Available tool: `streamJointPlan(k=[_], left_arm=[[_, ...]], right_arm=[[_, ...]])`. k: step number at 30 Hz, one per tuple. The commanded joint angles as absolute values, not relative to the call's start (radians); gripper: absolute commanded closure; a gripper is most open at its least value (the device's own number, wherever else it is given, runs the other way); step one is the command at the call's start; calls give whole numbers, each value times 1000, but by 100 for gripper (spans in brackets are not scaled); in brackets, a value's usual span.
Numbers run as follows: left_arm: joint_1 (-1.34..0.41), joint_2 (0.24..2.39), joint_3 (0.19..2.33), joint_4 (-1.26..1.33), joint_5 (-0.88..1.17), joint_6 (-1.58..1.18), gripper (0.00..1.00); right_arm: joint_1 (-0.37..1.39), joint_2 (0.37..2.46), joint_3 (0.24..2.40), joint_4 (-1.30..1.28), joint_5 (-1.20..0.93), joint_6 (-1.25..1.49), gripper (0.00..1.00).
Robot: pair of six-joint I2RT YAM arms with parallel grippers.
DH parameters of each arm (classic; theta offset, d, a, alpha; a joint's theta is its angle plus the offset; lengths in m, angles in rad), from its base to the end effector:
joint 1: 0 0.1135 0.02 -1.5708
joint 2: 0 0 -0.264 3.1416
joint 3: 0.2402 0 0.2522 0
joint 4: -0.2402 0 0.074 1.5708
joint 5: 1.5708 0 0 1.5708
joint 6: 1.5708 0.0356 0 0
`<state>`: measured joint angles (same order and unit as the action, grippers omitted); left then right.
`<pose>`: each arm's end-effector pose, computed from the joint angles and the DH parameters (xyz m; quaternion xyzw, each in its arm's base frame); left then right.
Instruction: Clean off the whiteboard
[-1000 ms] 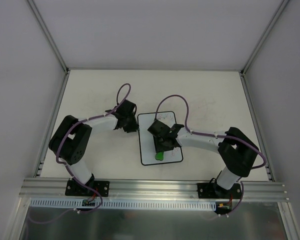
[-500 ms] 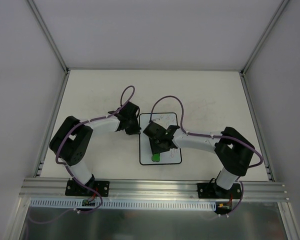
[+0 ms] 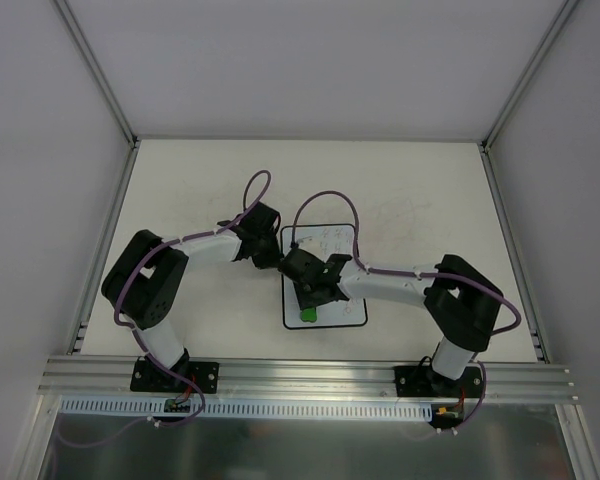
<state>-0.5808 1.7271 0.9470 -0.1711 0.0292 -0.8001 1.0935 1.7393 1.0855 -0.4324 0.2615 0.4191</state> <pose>0.2846 -0.1880 0.1554 -0.0998 0.9471 -0.2049 0.2262 0.1670 0.3028 0.1765 -0.2889 0.9186 0.0712 0.2599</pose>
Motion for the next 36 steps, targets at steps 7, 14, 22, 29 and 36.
streamJointPlan(k=[7,14,22,29,36], left_arm=[[-572,1789,899,-311,32,-758,100],[-565,1787,894,-311,38,-756,100],[-565,1789,897,-310,46,-753,100],[-565,1781,894,-310,46,-752,100],[-566,1778,893,-310,43,-747,100]], right_arm=[[991,1586,970,-568,407,463,100],[764,1488,822,-537,312,465,100],[719,1471,778,-445,183,434,100],[839,1600,928,-422,138,393,100],[870,1761,1103,-440,120,377,100]])
